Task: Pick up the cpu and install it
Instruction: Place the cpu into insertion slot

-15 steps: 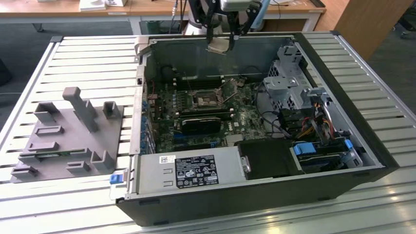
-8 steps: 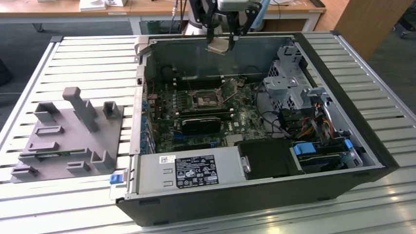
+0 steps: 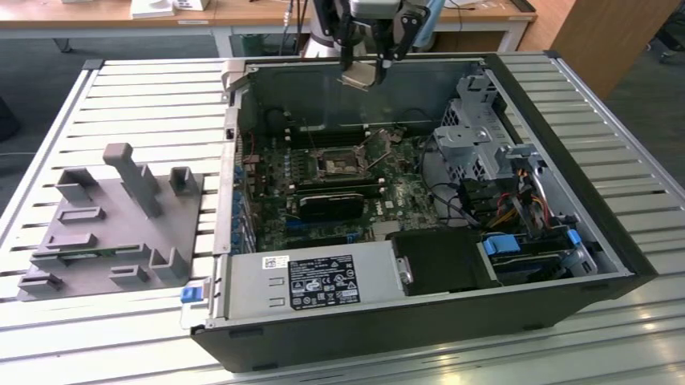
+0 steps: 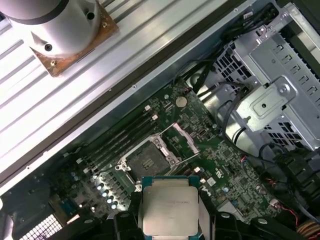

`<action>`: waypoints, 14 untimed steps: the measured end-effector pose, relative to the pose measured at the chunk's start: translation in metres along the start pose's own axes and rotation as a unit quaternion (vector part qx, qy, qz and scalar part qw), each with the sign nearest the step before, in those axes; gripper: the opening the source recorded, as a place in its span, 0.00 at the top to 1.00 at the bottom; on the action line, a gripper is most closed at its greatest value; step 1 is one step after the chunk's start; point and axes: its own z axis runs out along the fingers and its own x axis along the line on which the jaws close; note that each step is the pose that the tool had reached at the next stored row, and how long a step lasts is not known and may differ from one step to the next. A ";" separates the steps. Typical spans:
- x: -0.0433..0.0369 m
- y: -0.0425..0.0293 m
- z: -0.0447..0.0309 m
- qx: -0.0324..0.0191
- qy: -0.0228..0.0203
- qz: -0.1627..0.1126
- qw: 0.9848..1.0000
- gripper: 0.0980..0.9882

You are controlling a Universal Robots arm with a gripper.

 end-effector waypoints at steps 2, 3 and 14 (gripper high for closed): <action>0.0000 0.0000 0.0001 0.000 0.000 0.007 1.000 0.51; 0.0001 -0.0001 0.0001 0.000 -0.001 0.011 1.000 0.51; 0.0002 -0.0002 0.0006 0.000 -0.003 0.050 0.999 0.51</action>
